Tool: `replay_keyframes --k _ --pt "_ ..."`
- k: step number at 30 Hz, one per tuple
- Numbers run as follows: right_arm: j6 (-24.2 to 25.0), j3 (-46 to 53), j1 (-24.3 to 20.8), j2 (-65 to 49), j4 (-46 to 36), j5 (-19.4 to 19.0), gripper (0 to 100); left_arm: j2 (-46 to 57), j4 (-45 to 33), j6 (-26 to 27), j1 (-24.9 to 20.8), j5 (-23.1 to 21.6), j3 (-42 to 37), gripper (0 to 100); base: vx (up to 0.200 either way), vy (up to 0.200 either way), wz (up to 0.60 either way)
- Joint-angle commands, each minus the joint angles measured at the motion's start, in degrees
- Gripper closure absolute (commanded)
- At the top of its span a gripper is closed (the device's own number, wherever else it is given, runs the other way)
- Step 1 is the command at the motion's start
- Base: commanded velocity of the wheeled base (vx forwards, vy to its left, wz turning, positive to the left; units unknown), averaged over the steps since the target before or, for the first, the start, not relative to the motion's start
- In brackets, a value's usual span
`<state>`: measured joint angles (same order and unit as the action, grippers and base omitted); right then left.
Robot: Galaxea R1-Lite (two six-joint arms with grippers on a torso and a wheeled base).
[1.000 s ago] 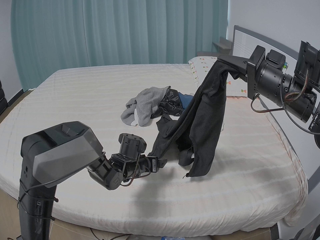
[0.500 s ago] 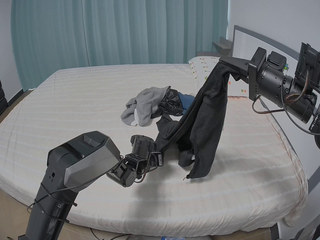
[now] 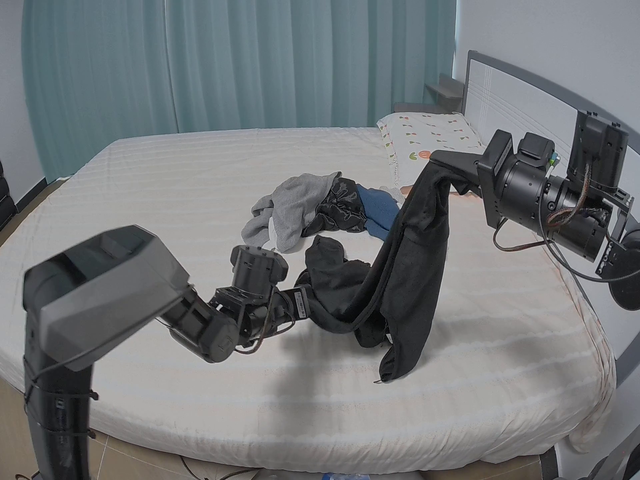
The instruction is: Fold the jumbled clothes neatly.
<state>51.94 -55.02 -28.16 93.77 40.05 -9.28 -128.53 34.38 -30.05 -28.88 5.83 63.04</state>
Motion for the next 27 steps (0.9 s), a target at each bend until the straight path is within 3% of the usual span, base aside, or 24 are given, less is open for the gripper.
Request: replay_keyframes --k 1,5,9,15,27 --pt "-0.09 -6.77 3.46 5.11 0.38 0.14 100 22.79 -10.30 -8.53 0.75 -3.54 -3.89 100 0.000 0.000 0.00" --pt "0.18 -13.98 6.19 2.82 0.56 0.49 100 30.70 -11.70 -9.33 2.51 -6.18 -3.54 100 0.000 0.000 0.00" --pt "0.26 -15.03 7.15 0.36 0.38 -0.48 100 34.75 -12.05 -9.33 4.18 -9.34 -3.80 100 0.000 0.000 0.00" --pt "0.18 -7.65 6.54 2.03 0.47 -1.71 100 35.36 -13.11 -9.33 6.03 -11.72 -6.26 100 0.000 0.000 0.00" --pt "1.23 1.49 2.67 10.20 0.82 -2.32 100 34.04 -12.49 -12.93 3.83 -13.56 -16.46 100 0.000 0.000 0.00"
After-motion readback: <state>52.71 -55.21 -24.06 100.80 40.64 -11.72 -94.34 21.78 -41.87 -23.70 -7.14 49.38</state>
